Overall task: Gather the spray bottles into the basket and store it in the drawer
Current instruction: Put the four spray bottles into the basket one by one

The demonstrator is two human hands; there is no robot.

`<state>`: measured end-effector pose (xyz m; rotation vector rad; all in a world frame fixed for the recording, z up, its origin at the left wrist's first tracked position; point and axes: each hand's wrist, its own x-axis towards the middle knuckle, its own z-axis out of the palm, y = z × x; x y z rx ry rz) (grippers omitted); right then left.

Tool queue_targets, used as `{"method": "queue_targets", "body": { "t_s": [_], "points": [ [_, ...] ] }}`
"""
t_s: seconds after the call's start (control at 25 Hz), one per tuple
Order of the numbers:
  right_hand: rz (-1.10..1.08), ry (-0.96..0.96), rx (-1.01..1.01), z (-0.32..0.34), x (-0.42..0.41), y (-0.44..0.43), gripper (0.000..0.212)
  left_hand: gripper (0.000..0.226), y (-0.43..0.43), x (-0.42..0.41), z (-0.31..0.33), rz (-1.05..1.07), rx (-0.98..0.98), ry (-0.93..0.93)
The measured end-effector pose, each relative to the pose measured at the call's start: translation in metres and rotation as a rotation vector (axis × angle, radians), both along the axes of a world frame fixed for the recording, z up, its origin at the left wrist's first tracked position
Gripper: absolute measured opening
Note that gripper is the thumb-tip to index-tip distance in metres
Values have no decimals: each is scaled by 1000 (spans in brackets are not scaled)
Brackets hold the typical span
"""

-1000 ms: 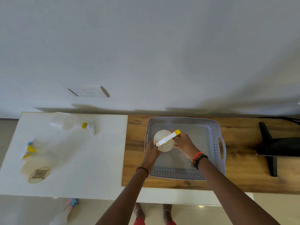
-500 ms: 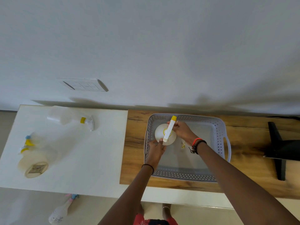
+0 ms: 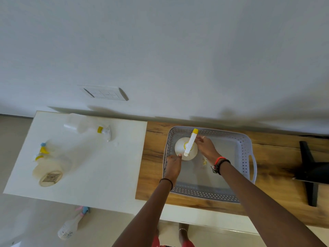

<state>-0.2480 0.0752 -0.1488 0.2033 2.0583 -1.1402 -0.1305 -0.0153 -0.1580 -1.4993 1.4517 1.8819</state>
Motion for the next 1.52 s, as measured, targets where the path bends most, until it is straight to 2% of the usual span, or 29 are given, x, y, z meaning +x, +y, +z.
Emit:
{"method": "queue_targets", "body": {
  "t_s": [0.16,0.32,0.44,0.6,0.8,1.0,1.16,1.4,1.52],
  "points": [
    [-335,15,98,-4,38,17,31,53,-8,17,24,28,-28,36],
    [-589,-71,-81,4,87,24,15,37,-17,48,50,124,-117,114],
    [-603,-92,-155,21,117,21,20,27,-28,79,62,185,-216,125],
    [-502,-82,-200,43,142,-4,19,28,-58,128,67,259,-379,86],
    [-319,-141,-193,49,165,-73,11,18,-120,191,62,425,-452,58],
    [-125,-248,-190,41,203,-171,6,27,-198,254,49,525,-503,-58],
    [93,-298,-153,27,238,-257,24,37,-267,294,42,446,-595,-160],
    [332,-301,-53,-4,282,-368,36,42,-365,317,20,387,-602,-198],
    [439,-295,-36,-10,292,-411,42,56,-405,314,6,402,-528,-211]
  ]
}}
